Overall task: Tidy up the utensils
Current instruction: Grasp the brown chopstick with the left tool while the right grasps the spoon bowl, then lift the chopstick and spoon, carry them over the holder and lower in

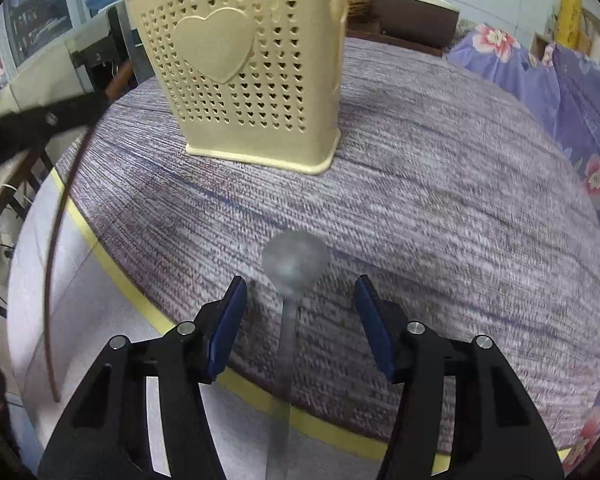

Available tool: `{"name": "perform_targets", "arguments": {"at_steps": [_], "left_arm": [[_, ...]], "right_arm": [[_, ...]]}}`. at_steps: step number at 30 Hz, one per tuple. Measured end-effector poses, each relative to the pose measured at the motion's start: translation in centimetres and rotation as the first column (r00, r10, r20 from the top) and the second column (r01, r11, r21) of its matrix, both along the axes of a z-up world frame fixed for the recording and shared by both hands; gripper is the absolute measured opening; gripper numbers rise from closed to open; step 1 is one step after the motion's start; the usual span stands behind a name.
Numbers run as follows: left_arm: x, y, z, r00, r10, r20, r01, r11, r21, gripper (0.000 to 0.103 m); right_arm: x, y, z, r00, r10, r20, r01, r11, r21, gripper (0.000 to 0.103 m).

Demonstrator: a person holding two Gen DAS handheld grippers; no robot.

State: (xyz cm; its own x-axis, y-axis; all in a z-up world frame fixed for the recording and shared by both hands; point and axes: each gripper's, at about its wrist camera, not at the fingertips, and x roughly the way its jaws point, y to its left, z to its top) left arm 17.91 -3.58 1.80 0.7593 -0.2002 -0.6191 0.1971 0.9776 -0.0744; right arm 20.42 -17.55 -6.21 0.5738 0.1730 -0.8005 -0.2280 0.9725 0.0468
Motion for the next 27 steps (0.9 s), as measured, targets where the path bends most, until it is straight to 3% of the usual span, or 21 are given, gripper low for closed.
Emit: {"name": "perform_targets", "arguments": {"at_steps": [5,7,14,21,27], "left_arm": [[0.0,0.2,0.8,1.0,-0.002,0.02,0.002,1.0,-0.008,0.008],[-0.1,0.2,1.0,1.0,-0.006,0.025,0.006,1.0,-0.008,0.008],[-0.3,0.3,1.3,0.999,-0.013,0.034,0.013,1.0,-0.012,0.008],[-1.5,1.0,2.5,0.997,-0.014,0.07,0.016,0.999,-0.035,0.008],[-3.2,2.2,4.7,0.992,-0.021,0.124,0.03,0.997,-0.07,0.008]], "right_arm": [[1.4,1.3,0.1,1.0,0.017,-0.004,-0.017,0.999,-0.033,0.046],[1.7,1.7,0.2,0.999,0.034,-0.013,-0.035,0.999,-0.036,0.038],[1.5,1.5,0.6,0.998,0.053,-0.026,-0.054,0.998,-0.029,0.037],[-1.6,-1.2,5.5,0.995,0.034,0.091,-0.047,0.989,0.139,0.037],[-5.4,-3.4,10.1,0.979,0.019,0.201,-0.06,0.979,0.197,0.037]]}}
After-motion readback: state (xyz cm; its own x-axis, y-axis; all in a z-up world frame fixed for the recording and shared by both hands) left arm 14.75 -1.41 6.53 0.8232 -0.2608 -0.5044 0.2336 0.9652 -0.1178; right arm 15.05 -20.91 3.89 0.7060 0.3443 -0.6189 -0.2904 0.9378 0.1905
